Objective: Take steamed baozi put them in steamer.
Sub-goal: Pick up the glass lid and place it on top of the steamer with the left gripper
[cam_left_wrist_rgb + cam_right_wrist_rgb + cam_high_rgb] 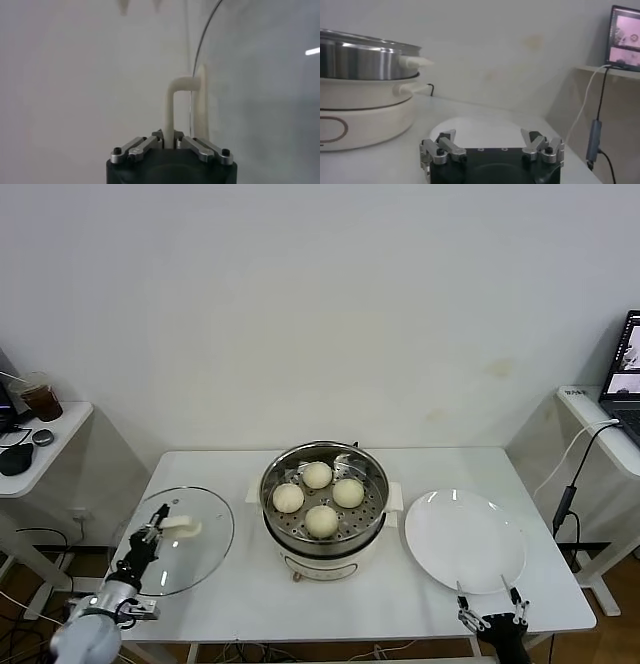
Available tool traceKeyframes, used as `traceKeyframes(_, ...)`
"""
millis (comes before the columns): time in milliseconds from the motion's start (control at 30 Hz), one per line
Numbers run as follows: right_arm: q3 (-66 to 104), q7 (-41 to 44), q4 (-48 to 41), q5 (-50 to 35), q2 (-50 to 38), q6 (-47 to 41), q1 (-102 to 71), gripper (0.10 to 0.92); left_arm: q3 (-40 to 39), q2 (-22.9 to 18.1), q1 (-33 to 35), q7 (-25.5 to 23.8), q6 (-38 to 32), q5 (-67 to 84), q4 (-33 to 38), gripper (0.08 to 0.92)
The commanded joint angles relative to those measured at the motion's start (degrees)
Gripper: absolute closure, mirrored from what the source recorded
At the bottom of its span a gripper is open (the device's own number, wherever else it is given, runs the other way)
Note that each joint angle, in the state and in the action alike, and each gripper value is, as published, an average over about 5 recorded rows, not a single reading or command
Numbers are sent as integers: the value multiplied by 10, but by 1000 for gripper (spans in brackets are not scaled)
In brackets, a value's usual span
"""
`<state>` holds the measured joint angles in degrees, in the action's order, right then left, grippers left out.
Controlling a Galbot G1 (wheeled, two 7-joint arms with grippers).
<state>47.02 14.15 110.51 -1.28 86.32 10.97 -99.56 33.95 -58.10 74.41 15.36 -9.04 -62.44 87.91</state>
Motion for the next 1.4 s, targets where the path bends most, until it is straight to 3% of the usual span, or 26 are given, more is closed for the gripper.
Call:
traceKeyframes(33, -16, 2, 2, 1, -9, 4, -2, 203, 58, 90, 72, -134, 125, 147, 235, 828)
traceKeyframes(200, -23, 2, -4, 4, -9, 10, 0, 203, -19, 135, 11, -179, 204, 211, 288, 828)
traceKeyframes(333, -23, -1, -13, 11, 0, 9, 8, 203, -166, 148, -86, -192, 268, 216, 301, 828)
traceKeyframes(500, -24, -10, -24, 39, 13, 14, 16, 203, -342, 94, -244, -226, 354, 172, 289, 828)
traceKeyframes(633, -29, -18, -30, 59, 20, 17, 19, 203, -422, 33, -311, -278, 391, 89, 266, 828)
traceKeyframes(800, -36, -23, -32, 74, 28, 17, 24, 203, -457, -20, -331, -333, 420, 10, 251, 828)
traceKeyframes(933, -40, -25, -38, 79, 31, 19, 26, 203, -465, -54, -333, -350, 425, -29, 231, 828)
traceKeyframes(1100, -41, -25, -41, 79, 32, 20, 27, 203, -467, -85, -327, -351, 414, -70, 204, 828)
traceKeyframes(1400, -40, -24, -40, 76, 30, 20, 26, 203, -474, -90, -318, -318, 395, -48, 181, 828)
